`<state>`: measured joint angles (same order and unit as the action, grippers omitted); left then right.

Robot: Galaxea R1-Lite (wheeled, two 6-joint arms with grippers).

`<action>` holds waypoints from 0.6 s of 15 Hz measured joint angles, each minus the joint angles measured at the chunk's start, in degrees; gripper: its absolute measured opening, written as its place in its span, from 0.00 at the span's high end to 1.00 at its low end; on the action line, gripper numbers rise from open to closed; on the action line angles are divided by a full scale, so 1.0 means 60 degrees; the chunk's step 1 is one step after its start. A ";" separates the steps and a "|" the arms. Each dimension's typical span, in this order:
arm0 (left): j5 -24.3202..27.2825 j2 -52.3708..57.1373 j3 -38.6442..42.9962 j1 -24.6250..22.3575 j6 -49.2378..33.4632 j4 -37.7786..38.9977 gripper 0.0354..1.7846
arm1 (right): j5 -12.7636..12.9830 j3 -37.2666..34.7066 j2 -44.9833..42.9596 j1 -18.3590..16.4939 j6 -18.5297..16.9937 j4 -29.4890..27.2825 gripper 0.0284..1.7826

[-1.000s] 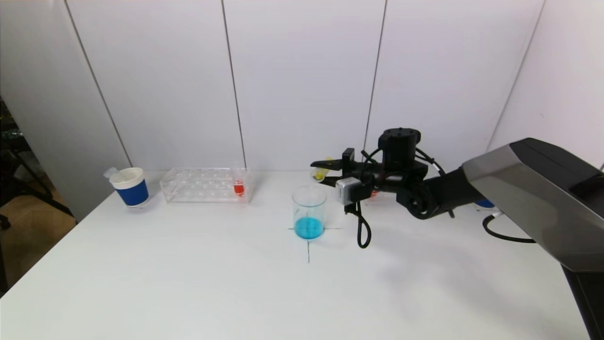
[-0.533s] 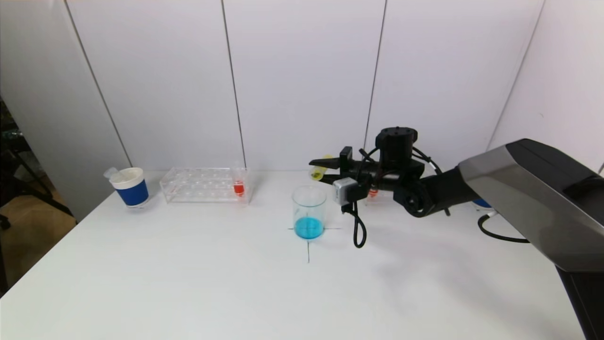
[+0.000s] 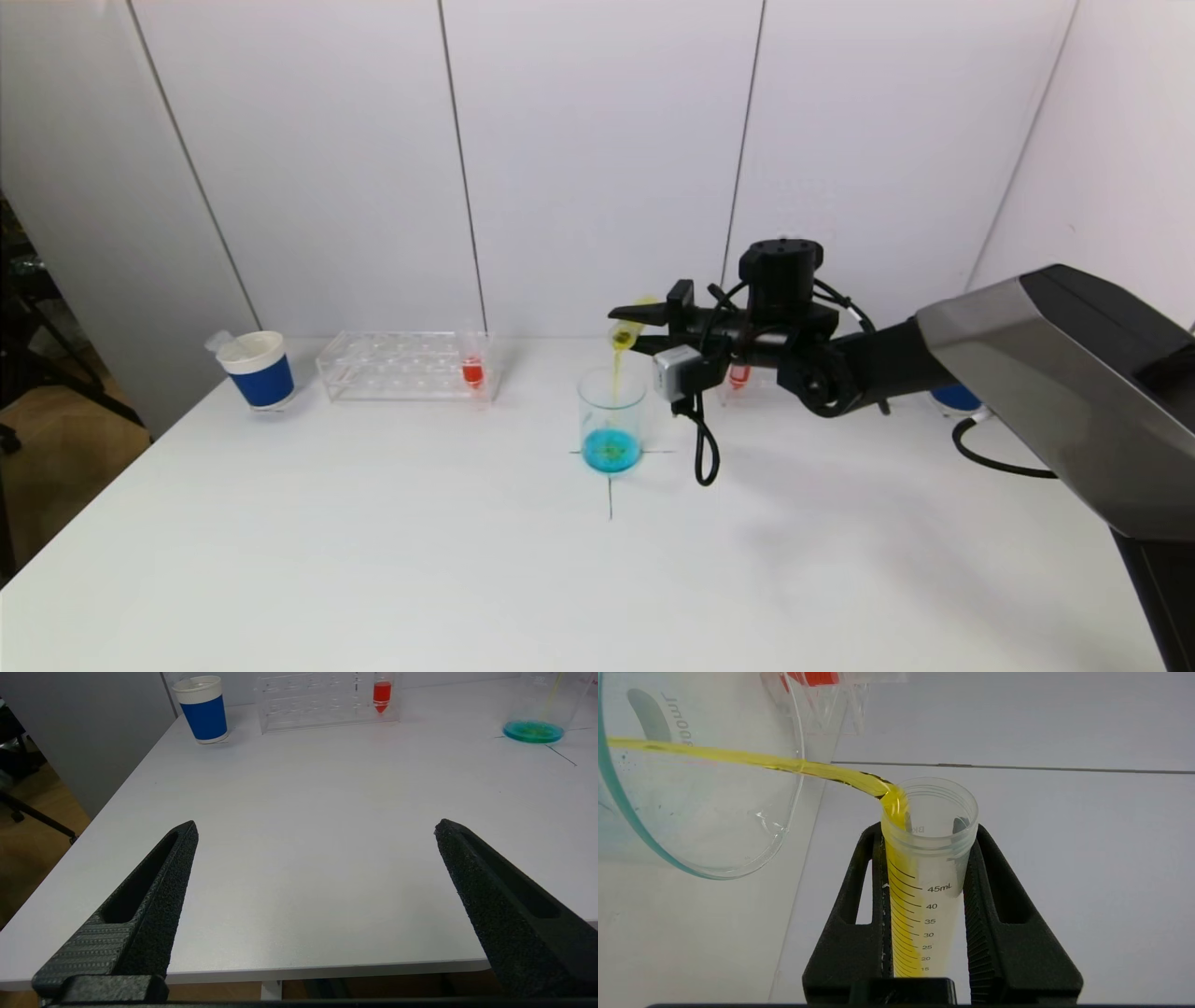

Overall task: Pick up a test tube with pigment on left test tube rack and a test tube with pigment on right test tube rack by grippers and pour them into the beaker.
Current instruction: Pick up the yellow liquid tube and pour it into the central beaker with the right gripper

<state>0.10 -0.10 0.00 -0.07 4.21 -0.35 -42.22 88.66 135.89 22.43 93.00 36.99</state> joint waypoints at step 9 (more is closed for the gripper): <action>0.0000 0.0000 0.0000 0.0000 -0.0004 0.0004 0.01 | 0.0018 0.0010 -0.0230 0.0028 0.0754 0.0004 0.73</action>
<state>0.10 -0.10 0.00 -0.07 4.18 -0.33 -42.11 88.72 134.51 22.60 97.52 37.01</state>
